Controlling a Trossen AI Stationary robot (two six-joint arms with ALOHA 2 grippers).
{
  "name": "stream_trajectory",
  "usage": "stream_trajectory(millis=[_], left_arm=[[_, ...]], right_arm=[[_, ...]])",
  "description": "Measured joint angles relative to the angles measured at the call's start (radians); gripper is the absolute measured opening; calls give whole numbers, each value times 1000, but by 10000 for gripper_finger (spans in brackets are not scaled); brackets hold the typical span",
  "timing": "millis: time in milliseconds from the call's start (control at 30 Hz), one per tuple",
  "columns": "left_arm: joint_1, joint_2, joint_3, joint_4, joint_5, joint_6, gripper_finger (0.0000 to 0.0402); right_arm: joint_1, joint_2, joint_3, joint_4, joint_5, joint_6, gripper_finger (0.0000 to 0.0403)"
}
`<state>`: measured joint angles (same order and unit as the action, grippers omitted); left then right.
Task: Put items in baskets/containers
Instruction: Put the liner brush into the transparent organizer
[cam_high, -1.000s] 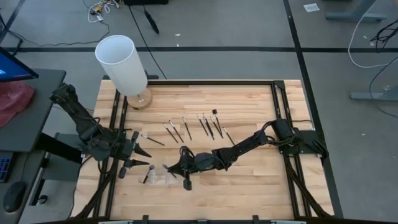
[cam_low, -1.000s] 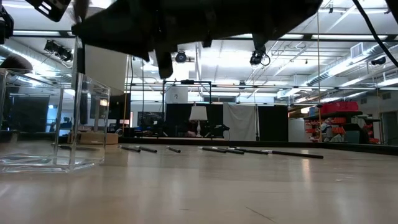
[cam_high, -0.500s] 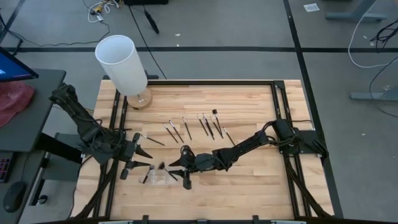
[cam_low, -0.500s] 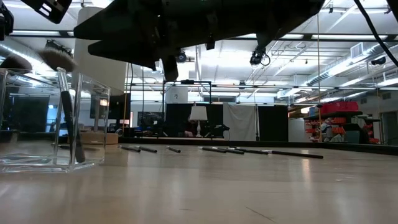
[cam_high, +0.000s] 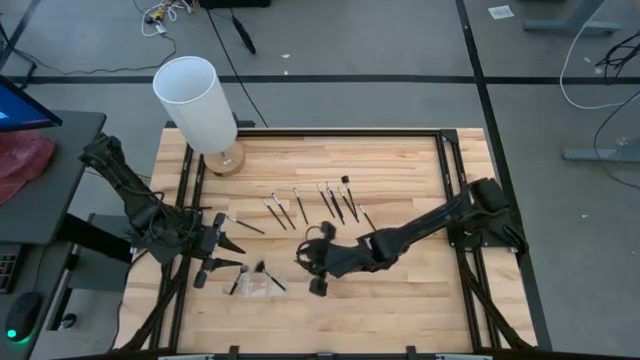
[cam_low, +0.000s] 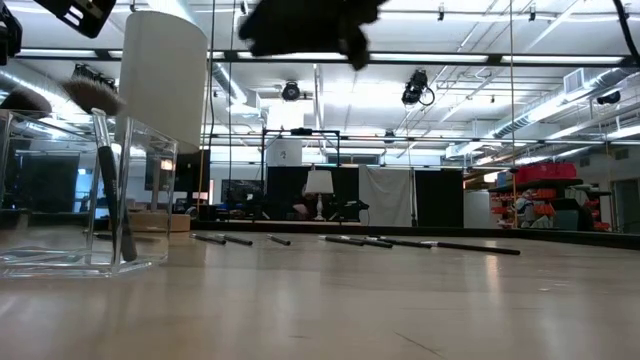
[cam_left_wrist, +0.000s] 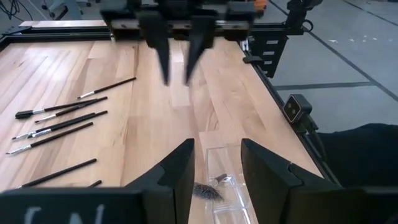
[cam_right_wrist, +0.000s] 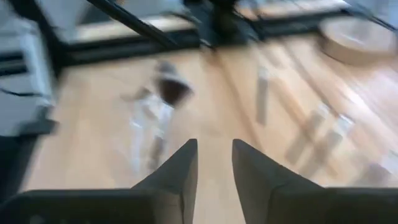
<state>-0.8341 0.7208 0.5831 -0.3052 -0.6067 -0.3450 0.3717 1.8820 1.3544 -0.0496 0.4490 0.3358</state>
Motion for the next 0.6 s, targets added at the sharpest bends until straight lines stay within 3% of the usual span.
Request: stream_trajectory(millis=[100,200,400,600], left_arm=[[0,0,0,-1,-3,0,133],[0,0,0,-3,-21,0,133],[0,0,0,-2,-29,15,133],[0,0,0,0,-42,16,133]], right_arm=[[-2,-15,0,-156,100,92,94],[-26,-16,-46,-178,160,186,92],[-168,-14,-249,103,136,315,110],[-317,7,-348,358,56,233,162]])
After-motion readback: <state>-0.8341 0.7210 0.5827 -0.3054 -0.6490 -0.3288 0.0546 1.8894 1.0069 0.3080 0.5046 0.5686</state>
